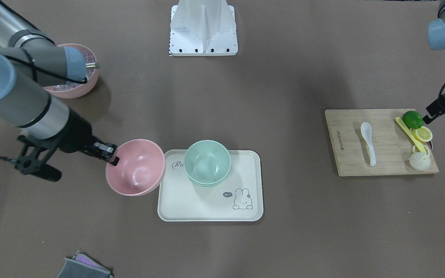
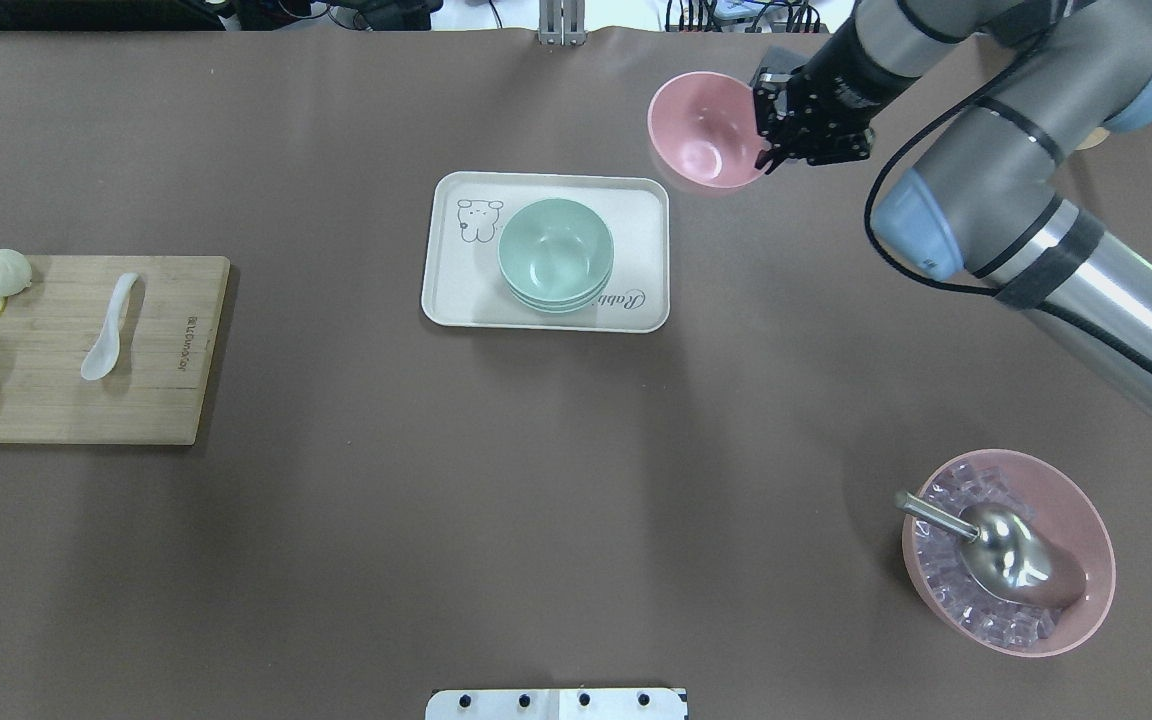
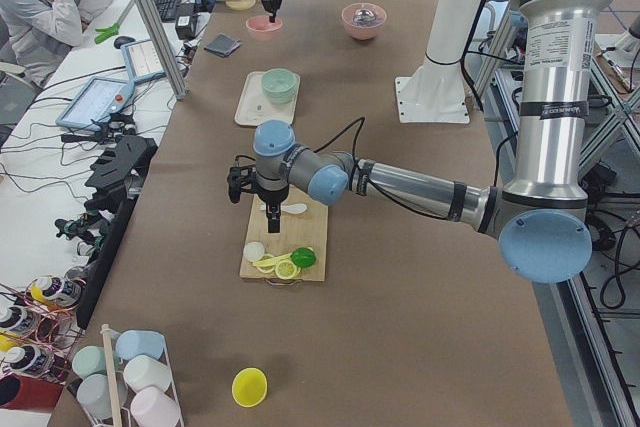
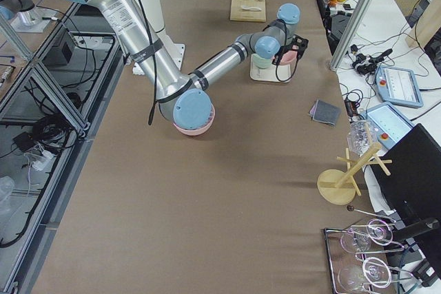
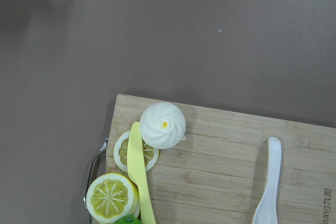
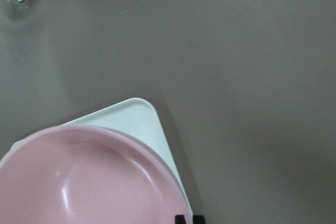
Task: Stack pink bowl on green and place spoon
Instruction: 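Lift the pink bowl with the right gripper and carry it over the green bowl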
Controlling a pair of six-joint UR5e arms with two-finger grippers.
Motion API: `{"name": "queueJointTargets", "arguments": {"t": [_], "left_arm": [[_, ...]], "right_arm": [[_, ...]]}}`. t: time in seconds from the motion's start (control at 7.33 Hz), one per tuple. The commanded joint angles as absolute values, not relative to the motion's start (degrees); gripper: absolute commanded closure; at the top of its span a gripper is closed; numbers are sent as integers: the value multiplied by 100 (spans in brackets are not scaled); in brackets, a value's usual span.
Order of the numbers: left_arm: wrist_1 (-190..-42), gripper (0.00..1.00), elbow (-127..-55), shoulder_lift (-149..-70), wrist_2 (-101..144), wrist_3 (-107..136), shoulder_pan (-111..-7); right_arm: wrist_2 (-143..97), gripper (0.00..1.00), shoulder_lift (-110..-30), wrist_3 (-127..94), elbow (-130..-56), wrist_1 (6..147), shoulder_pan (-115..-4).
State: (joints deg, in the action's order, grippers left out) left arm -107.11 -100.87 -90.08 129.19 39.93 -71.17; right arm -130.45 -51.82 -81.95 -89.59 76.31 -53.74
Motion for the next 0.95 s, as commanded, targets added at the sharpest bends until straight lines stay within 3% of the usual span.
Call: {"name": "queueJointTargets", "arguments": {"t": [0.0, 0.82], "left_arm": [[-10749, 2, -9924, -9192, 12762, 4087, -6760], [-10749, 2, -9782, -9316, 12779, 4096, -6724]], "right_arm": [[-12090, 100, -4634, -9007, -8948, 7646, -4513], [-11373, 100, -4421, -9044, -8447, 7603, -3911]]}}
